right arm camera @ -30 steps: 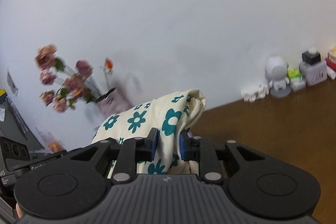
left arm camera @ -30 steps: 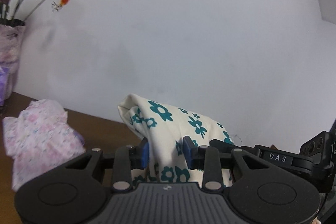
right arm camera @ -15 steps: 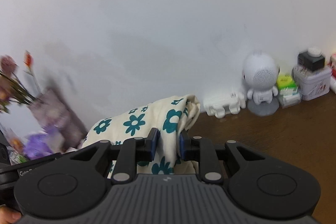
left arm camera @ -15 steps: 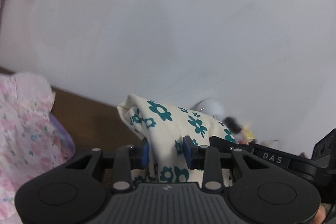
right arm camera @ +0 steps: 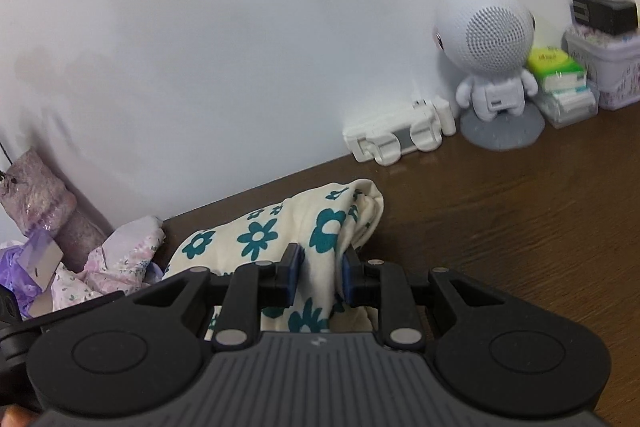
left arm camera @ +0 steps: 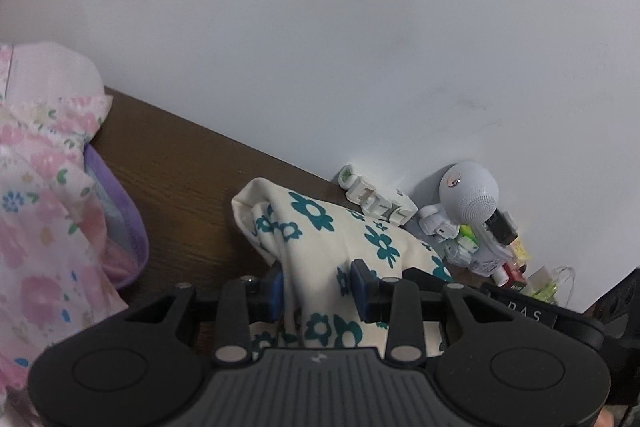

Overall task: Fold clothes
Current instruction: 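Carry the gripped cream flower bundle with both grippers toward the white robot figure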

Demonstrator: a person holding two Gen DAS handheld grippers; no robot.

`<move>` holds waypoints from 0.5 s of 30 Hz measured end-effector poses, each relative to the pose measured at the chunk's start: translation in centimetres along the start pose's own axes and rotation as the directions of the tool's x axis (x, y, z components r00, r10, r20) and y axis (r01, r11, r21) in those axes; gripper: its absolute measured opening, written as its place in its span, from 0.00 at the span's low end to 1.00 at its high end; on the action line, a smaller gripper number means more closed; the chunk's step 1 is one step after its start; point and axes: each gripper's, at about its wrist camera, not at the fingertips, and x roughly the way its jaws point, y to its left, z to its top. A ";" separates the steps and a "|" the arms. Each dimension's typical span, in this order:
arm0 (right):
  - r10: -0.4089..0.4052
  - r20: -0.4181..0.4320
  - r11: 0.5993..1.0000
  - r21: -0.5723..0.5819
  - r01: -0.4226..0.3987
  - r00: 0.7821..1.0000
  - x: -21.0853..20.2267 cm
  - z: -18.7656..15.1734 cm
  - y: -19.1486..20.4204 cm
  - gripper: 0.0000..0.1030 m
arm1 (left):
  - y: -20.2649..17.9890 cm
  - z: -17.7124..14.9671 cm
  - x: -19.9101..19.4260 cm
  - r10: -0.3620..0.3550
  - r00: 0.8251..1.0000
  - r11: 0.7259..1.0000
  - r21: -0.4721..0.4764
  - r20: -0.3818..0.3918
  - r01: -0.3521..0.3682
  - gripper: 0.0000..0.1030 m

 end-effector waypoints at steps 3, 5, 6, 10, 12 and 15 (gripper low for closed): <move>0.031 0.005 0.999 0.029 -0.032 0.999 0.0 -0.1 -0.8 0.20 | 0.4 0.1 -0.1 -0.010 1.000 1.000 -0.015 -0.002 0.010 0.33; 0.051 0.010 0.998 0.044 -0.052 0.999 0.1 -0.2 -1.3 0.21 | 0.7 0.2 -0.1 -0.018 1.000 1.000 -0.022 -0.003 0.018 0.34; 0.063 0.014 0.997 0.053 -0.064 0.998 0.1 -0.3 -1.6 0.21 | 0.8 0.2 0.0 -0.022 1.000 1.000 -0.022 -0.005 0.022 0.34; 0.131 0.035 0.983 0.128 -0.135 0.991 0.1 -0.6 -3.3 0.21 | 1.1 0.5 0.3 -0.036 0.999 0.999 -0.029 -0.017 0.036 0.38; 0.149 0.042 0.979 0.136 -0.153 0.988 0.2 -0.7 -3.7 0.23 | 1.2 0.5 0.4 -0.037 0.999 0.999 -0.026 -0.020 0.037 0.42; 0.179 0.051 0.968 0.168 -0.185 0.982 0.1 -0.7 -4.1 0.30 | 1.4 0.8 -0.3 -0.039 0.999 0.998 -0.053 -0.006 0.038 0.51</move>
